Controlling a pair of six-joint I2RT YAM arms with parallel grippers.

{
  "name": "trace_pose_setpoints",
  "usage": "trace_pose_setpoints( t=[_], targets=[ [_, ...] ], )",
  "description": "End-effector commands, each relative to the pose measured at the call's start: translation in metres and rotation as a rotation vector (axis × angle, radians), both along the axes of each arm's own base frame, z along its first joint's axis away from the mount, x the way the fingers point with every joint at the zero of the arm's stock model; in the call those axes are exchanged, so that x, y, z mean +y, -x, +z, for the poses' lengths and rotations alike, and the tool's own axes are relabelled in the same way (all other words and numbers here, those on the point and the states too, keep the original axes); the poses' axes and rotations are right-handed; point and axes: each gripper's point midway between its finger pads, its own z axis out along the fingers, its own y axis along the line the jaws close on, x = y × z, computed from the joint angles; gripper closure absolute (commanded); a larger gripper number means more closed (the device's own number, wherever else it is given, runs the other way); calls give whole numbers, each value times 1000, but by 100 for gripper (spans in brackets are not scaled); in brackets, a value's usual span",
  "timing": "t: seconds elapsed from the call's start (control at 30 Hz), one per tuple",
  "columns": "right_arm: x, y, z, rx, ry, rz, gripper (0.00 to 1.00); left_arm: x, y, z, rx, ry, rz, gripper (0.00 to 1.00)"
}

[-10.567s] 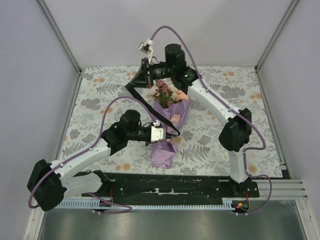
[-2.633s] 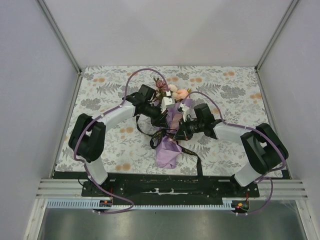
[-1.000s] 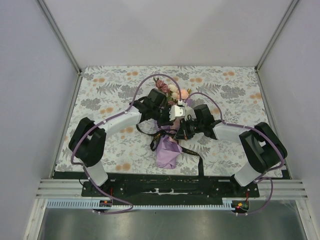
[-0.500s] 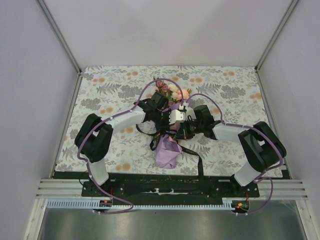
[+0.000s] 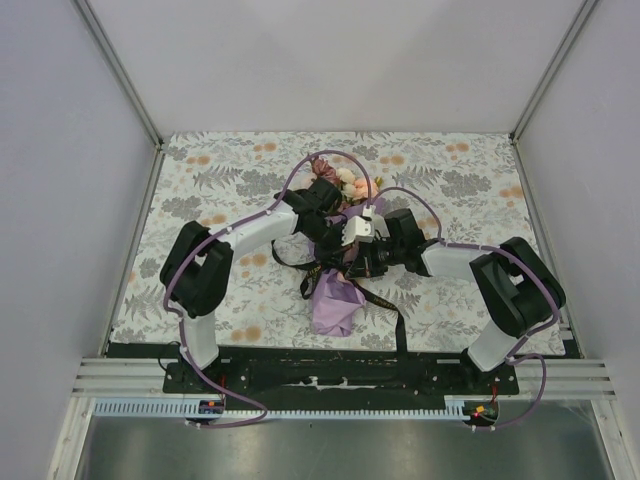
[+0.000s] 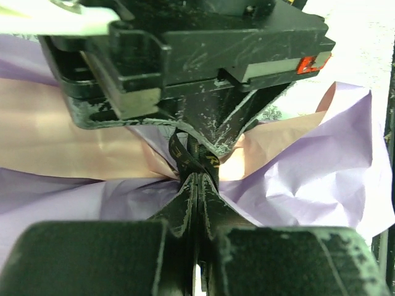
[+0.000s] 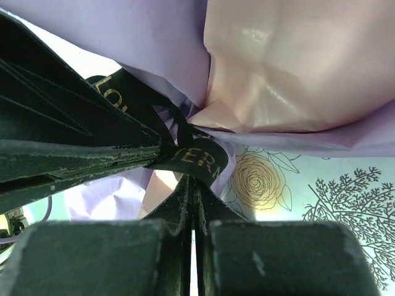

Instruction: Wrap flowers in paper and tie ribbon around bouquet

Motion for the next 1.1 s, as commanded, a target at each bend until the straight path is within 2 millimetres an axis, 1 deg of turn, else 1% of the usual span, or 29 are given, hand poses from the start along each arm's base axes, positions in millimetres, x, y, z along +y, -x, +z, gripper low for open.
trace_pose_setpoints(
  t=[0.0,0.07,0.13,0.2,0.27,0.37,0.47,0.57,0.7,0.87,0.97,1.07],
  targets=[
    [8,-16,15,-57,-32,-25,100,-7,2,8,25,27,-13,98],
    [7,-15,15,-53,-27,-23,100,-6,-13,7,-1,17,61,98],
    [6,-14,16,-55,-22,-22,100,-5,-29,8,-65,6,103,98],
    [7,-13,18,-50,-22,-19,100,-4,-40,10,-119,-3,122,98],
    [7,-12,21,-44,-24,-15,100,-3,-46,9,-141,-15,130,98],
    [11,-11,27,-39,-32,-17,100,0,-43,1,-131,-48,102,98],
    [15,-12,29,-23,-39,-18,100,3,-33,-6,-101,-69,50,98],
    [17,-13,31,-15,-40,-22,100,3,-20,-9,-49,-74,8,98],
    [14,-14,24,1,-13,-45,100,0,-6,-5,24,-51,-18,98],
    [11,-18,15,6,18,-60,100,-6,2,5,80,2,-18,98],
    [12,-19,14,1,19,-60,100,-9,4,8,113,21,-3,98],
    [13,-17,11,-4,18,-43,100,-10,1,9,143,31,23,98]
  ],
)
